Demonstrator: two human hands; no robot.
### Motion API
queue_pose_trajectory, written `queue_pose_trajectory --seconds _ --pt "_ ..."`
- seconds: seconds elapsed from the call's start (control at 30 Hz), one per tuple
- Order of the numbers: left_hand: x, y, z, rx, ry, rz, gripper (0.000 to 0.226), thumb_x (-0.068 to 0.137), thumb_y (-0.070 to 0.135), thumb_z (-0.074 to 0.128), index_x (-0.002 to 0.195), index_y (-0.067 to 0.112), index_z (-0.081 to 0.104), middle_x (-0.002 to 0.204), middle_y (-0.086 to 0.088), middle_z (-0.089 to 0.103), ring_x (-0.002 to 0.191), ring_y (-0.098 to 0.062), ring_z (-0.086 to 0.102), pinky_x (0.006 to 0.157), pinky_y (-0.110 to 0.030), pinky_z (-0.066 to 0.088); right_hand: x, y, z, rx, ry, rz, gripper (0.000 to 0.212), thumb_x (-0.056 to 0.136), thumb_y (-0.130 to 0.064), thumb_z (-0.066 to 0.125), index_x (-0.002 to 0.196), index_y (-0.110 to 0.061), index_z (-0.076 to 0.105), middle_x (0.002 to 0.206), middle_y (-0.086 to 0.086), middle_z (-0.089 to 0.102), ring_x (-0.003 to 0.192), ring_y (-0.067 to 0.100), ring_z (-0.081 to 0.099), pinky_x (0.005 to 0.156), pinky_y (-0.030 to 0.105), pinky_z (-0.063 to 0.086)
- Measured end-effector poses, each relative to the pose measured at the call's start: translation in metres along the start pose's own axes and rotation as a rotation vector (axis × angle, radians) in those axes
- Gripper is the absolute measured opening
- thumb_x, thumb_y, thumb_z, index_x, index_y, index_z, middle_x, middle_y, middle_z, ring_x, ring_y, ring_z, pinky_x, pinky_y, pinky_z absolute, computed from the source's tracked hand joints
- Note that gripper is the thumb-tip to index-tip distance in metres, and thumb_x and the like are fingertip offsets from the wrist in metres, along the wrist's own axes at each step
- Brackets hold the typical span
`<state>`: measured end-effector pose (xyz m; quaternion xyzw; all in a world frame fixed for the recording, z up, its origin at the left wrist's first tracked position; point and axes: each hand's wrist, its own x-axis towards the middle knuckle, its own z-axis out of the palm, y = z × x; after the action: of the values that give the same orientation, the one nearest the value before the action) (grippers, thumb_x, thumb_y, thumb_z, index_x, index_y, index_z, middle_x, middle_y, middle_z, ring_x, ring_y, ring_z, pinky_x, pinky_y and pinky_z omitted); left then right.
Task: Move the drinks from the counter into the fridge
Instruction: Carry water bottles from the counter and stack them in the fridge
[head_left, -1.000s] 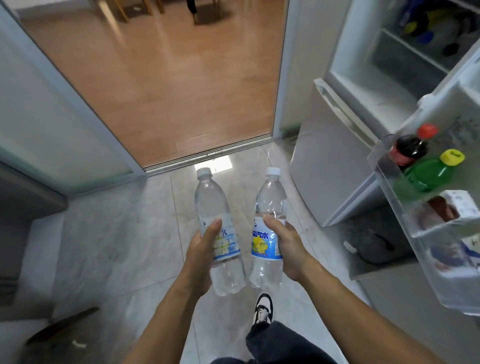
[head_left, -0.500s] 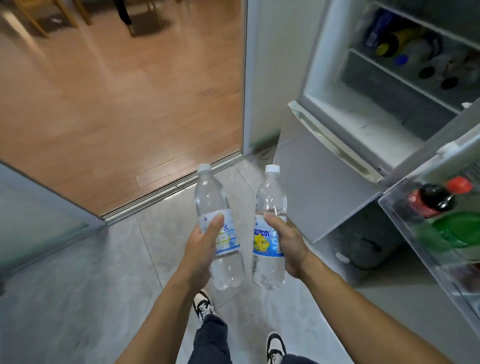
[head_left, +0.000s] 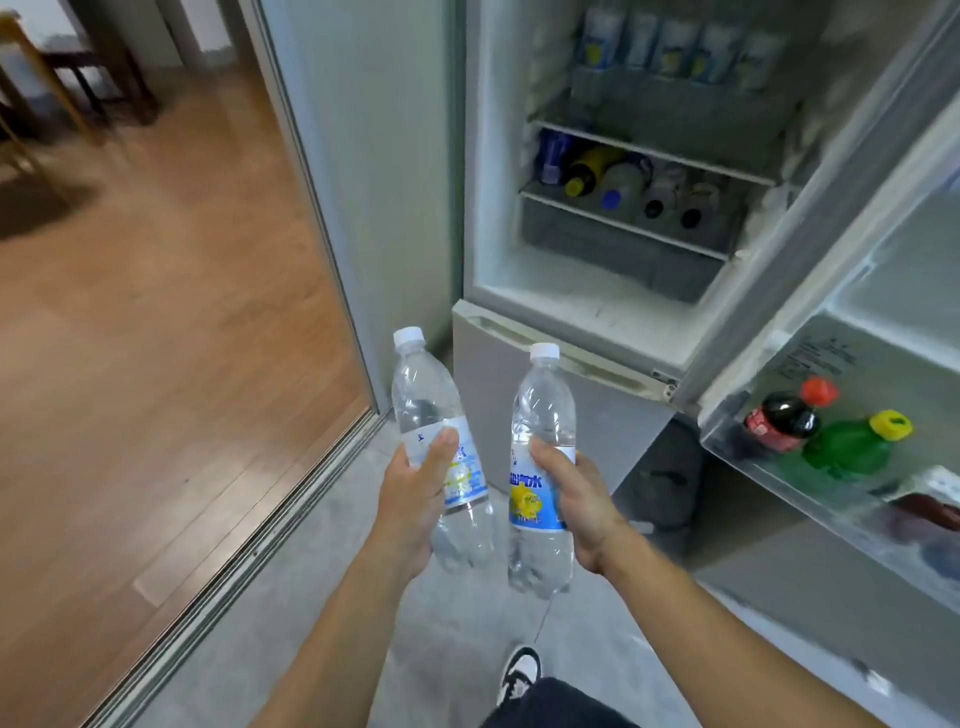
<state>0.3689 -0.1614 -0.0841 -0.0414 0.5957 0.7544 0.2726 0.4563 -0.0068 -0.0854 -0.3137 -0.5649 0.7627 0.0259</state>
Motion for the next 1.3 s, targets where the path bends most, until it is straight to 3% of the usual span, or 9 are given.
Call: queue_pose_trajectory --seconds 0.1,0.3,0.47,0.6,0.7,0.87,1.0,1.13,1.3 --pt "0.033 0.012 0.026 0.008 -0.073 -0.012 0.031 0.093 0.028 0.065 0.120 0.013 0.063 0.113 -0.019 0.071 0.104 -0.040 0.068 0.093 -0.060 0.052 0.021 -0.018 -0.011 0.039 0.099 -0.013 0.041 0.090 -0.040 0.066 0.117 -0.009 0.063 0.094 0.011 0.077 0.079 0.022 0.075 0.063 0.030 0.058" --pt "0.104 0.055 0.077 0.051 -0.183 0.003 0.026 0.090 0.032 0.068 0.113 0.021 0.066 0.105 -0.011 0.074 0.098 -0.031 0.070 0.095 -0.058 0.052 0.084 -0.078 -0.033 0.118 0.252 -0.089 0.040 0.089 -0.039 0.067 0.116 -0.010 0.066 0.095 0.012 0.077 0.085 0.029 0.075 0.074 0.038 0.060" --pt "0.167 0.098 0.115 0.146 -0.243 0.068 0.043 0.071 0.047 0.074 0.106 0.024 0.068 0.091 -0.007 0.075 0.078 -0.022 0.073 0.069 -0.040 0.060 0.134 -0.132 -0.047 0.174 0.334 -0.154 0.032 0.084 -0.042 0.071 0.102 -0.017 0.065 0.080 0.005 0.077 0.063 0.017 0.073 0.052 0.025 0.055" --pt "0.207 0.120 0.149 0.219 -0.276 0.173 0.036 0.064 0.058 0.072 0.091 0.034 0.071 0.094 -0.012 0.073 0.084 -0.032 0.071 0.080 -0.056 0.059 0.165 -0.170 -0.063 0.191 0.396 -0.229 0.035 0.084 -0.042 0.072 0.105 -0.016 0.066 0.085 0.006 0.077 0.068 0.018 0.074 0.052 0.024 0.055" --pt "0.234 0.139 0.172 0.236 -0.298 0.206 0.034 0.064 0.060 0.072 0.089 0.036 0.069 0.091 -0.009 0.074 0.082 -0.031 0.072 0.077 -0.053 0.060 0.186 -0.199 -0.071 0.229 0.455 -0.304 0.029 0.084 -0.039 0.073 0.104 -0.020 0.067 0.085 0.002 0.078 0.072 0.016 0.075 0.051 0.023 0.055" --pt "0.288 0.189 0.225 0.275 -0.382 0.351 0.030 0.071 0.049 0.076 0.096 0.034 0.069 0.089 -0.001 0.076 0.082 -0.022 0.073 0.068 -0.036 0.060 0.227 -0.269 -0.088 0.225 0.576 -0.498 0.025 0.081 -0.034 0.079 0.100 -0.023 0.068 0.086 -0.002 0.078 0.073 0.012 0.075 0.055 0.021 0.054" --pt "0.335 0.221 0.278 0.302 -0.414 0.474 0.042 0.085 0.024 0.076 0.121 0.011 0.059 0.107 -0.009 0.072 0.096 -0.024 0.071 0.079 -0.035 0.058 0.260 -0.328 -0.103 0.224 0.667 -0.635 0.014 0.078 -0.034 0.081 0.085 -0.029 0.071 0.080 -0.008 0.077 0.075 0.010 0.075 0.063 0.027 0.058" --pt "0.370 0.248 0.331 0.299 -0.471 0.578 0.045 0.084 0.019 0.077 0.124 0.012 0.059 0.111 -0.001 0.071 0.102 -0.015 0.070 0.090 -0.031 0.055 0.290 -0.379 -0.119 0.194 0.714 -0.738 0.027 0.079 -0.039 0.080 0.099 -0.026 0.067 0.085 -0.010 0.076 0.078 0.004 0.073 0.060 0.017 0.056" --pt "0.406 0.261 0.373 0.298 -0.454 0.683 0.048 0.079 0.026 0.080 0.121 0.016 0.057 0.107 0.007 0.068 0.094 -0.001 0.068 0.079 -0.020 0.055 0.333 -0.400 -0.130 0.050 0.829 -0.829 0.054 0.081 -0.034 0.080 0.125 -0.014 0.054 0.104 -0.005 0.067 0.090 -0.002 0.066 0.071 0.011 0.052"
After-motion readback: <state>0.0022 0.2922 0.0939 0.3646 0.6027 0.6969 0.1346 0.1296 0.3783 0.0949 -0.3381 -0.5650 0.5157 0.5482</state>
